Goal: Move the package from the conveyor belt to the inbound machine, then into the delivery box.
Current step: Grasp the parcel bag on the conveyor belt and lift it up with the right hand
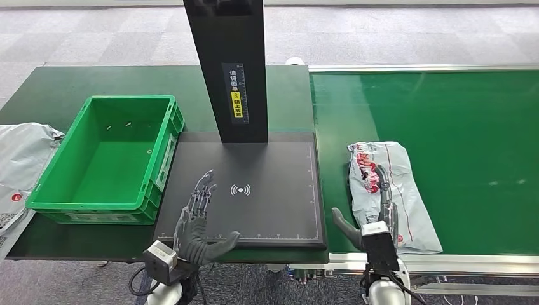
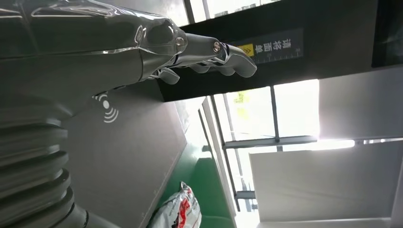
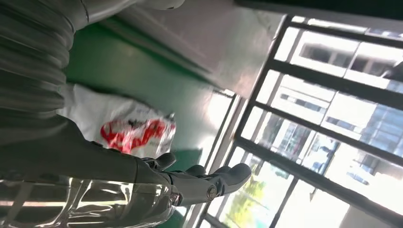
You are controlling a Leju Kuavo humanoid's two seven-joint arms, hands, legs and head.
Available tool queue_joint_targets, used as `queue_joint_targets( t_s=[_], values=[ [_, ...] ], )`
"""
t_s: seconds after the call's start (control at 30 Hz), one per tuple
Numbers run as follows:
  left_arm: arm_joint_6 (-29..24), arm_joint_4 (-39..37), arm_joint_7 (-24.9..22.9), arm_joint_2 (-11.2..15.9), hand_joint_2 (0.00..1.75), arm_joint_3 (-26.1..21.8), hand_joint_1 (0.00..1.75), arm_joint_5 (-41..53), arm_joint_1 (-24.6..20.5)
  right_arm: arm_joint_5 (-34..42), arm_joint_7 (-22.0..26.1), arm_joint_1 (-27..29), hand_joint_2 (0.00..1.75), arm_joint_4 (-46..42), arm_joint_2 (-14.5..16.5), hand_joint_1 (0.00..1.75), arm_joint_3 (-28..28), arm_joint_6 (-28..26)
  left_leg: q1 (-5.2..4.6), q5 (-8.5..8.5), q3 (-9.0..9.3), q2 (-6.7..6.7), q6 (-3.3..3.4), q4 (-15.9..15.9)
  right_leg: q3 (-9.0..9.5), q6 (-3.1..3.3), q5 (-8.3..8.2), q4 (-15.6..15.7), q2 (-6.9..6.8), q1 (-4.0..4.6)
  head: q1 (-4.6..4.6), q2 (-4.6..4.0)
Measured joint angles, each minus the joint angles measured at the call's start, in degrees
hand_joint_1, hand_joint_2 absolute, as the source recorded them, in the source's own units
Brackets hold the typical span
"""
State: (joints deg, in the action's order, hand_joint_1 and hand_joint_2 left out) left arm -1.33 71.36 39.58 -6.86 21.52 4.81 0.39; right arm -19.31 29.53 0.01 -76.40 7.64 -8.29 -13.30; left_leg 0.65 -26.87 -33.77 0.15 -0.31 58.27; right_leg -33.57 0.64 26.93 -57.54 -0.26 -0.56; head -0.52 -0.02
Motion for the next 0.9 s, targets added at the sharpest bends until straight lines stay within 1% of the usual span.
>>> queue_joint_targets(
  t_s=[0.17,0.27,0.33,0.4,0.47,0.5,0.6,0.7,0.83,0.9],
  values=[
    [0.5,1.8,0.0,0.2,1.75,-0.7,0.00,1.3,1.5,-10.5,-8.0,-3.8,1.75,1.6,-2.1,0.00,5.2,-2.3,-0.02,0.01,0.00,-0.02,0.02,0.0,0.02,-0.01,-0.02,0.0,-0.03,-0.02,0.01,-0.01],
    [0.7,2.5,0.0,0.2,1.75,-1.1,0.00,1.6,2.1,-18.2,-15.2,-6.8,1.75,5.0,-4.2,0.00,9.0,-3.4,-0.03,0.02,0.01,-0.02,0.03,0.0,0.03,-0.01,-0.03,0.0,-0.04,-0.03,0.00,-0.01],
    [0.7,2.8,0.0,0.2,1.75,-1.2,0.00,1.7,2.5,-23.5,-21.5,-9.3,1.75,8.8,-6.0,0.00,11.4,-2.4,-0.03,0.02,0.01,-0.03,0.03,0.0,0.04,-0.01,-0.04,0.0,-0.04,-0.04,0.01,-0.01],
    [0.7,2.9,0.0,0.3,1.75,-1.3,0.00,1.7,2.8,-28.3,-28.1,-12.0,1.75,14.1,-7.7,0.00,13.4,0.4,-0.03,0.02,0.02,-0.02,0.04,0.0,0.04,-0.01,-0.04,0.0,-0.03,-0.03,0.01,-0.01],
    [0.6,3.0,0.0,0.3,1.75,-1.3,0.00,1.7,3.1,-31.6,-32.9,-14.1,1.75,19.6,-9.1,0.00,14.4,3.2,-0.02,0.02,0.02,-0.04,0.04,0.0,0.05,-0.01,-0.04,0.0,-0.05,-0.03,0.02,-0.01],
    [0.6,3.0,0.0,0.3,1.75,-1.3,0.00,1.7,3.3,-32.8,-34.4,-15.0,1.75,22.4,-9.6,0.00,14.7,4.5,-0.01,0.02,0.02,-0.04,0.04,0.0,0.04,0.00,-0.04,0.0,-0.04,-0.02,0.01,-0.01],
    [0.3,3.0,0.0,0.2,1.75,-1.3,0.00,1.7,3.5,-34.1,-34.8,-17.0,1.75,30.0,-10.3,0.00,14.9,8.4,0.03,0.01,0.05,-0.01,0.03,0.0,0.04,0.01,-0.03,0.0,0.01,0.01,-0.01,-0.01],
    [-0.1,3.0,0.0,0.2,1.75,-1.3,0.00,1.7,3.5,-34.0,-33.1,-18.5,1.75,35.3,-10.4,0.00,14.9,10.6,0.12,-0.02,0.14,0.07,-0.01,0.0,0.08,0.03,-0.02,0.0,0.09,0.09,-0.01,-0.01],
    [-0.8,2.9,0.0,0.2,1.75,-1.3,0.00,1.2,3.6,-33.3,-30.0,-20.2,1.75,39.8,-10.3,0.00,14.6,15.5,0.26,-0.16,0.56,0.22,-0.20,0.0,0.45,0.14,0.05,0.1,0.27,0.21,0.01,-0.01],
    [-1.3,2.9,0.0,0.2,1.75,-1.3,0.00,0.9,3.7,-33.0,-29.3,-20.9,1.75,41.2,-10.3,0.28,14.4,16.5,0.29,-0.22,0.79,0.27,-0.27,0.0,0.66,0.17,0.07,0.1,0.36,0.22,0.01,-0.01]
  ],
)
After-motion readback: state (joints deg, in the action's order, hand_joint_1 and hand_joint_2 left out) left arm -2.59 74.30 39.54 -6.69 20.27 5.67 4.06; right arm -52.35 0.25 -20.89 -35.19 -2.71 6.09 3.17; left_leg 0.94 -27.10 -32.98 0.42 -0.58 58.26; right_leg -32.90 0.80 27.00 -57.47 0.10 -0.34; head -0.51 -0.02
